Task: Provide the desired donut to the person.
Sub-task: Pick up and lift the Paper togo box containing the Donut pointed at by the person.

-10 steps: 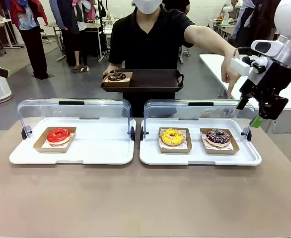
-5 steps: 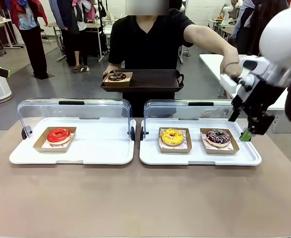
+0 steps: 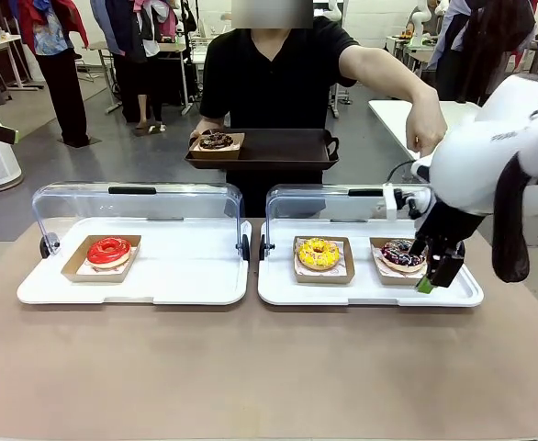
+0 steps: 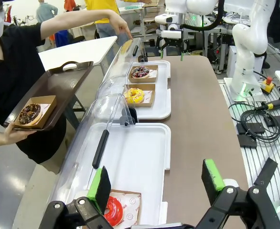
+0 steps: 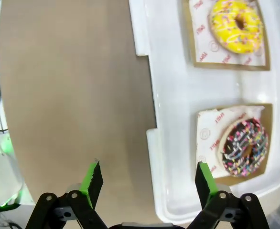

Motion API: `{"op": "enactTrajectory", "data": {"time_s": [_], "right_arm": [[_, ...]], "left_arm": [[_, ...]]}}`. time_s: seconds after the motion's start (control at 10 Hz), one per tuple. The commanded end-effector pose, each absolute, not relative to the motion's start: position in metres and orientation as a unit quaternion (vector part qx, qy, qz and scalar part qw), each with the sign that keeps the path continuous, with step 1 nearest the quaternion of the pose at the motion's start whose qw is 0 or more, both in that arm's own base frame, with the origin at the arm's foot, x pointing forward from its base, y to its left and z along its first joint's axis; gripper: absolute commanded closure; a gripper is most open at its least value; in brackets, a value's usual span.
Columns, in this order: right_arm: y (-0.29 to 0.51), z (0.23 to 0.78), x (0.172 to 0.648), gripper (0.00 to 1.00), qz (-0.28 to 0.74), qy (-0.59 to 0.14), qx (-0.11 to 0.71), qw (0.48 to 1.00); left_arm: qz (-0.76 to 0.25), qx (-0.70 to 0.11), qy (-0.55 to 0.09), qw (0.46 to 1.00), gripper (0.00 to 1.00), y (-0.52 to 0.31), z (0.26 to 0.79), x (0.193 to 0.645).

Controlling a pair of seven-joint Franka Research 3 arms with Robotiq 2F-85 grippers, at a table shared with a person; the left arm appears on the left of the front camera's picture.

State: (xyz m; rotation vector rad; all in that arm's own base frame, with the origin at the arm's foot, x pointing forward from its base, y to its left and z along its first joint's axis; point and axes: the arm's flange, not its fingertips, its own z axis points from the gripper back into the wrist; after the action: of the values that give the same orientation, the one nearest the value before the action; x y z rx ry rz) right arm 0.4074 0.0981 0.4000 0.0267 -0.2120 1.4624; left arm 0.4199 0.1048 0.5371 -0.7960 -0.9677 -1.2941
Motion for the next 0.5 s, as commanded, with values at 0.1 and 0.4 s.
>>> {"op": "enactTrajectory", "data": {"time_s": [0.1, 0.4], "right_arm": [[0.113, 0.384, 0.437, 0.0, 0.694, -0.071, 0.013, 0.716], [0.115, 0.379, 0.431, 0.0, 0.687, -0.071, 0.02, 0.723]], "left_arm": [[-0.563, -0.347, -0.429, 0.615, 0.0, 0.105, 0.539, 0.42], [-0.563, -0.347, -0.429, 0.615, 0.0, 0.105, 0.539, 0.42]]}}
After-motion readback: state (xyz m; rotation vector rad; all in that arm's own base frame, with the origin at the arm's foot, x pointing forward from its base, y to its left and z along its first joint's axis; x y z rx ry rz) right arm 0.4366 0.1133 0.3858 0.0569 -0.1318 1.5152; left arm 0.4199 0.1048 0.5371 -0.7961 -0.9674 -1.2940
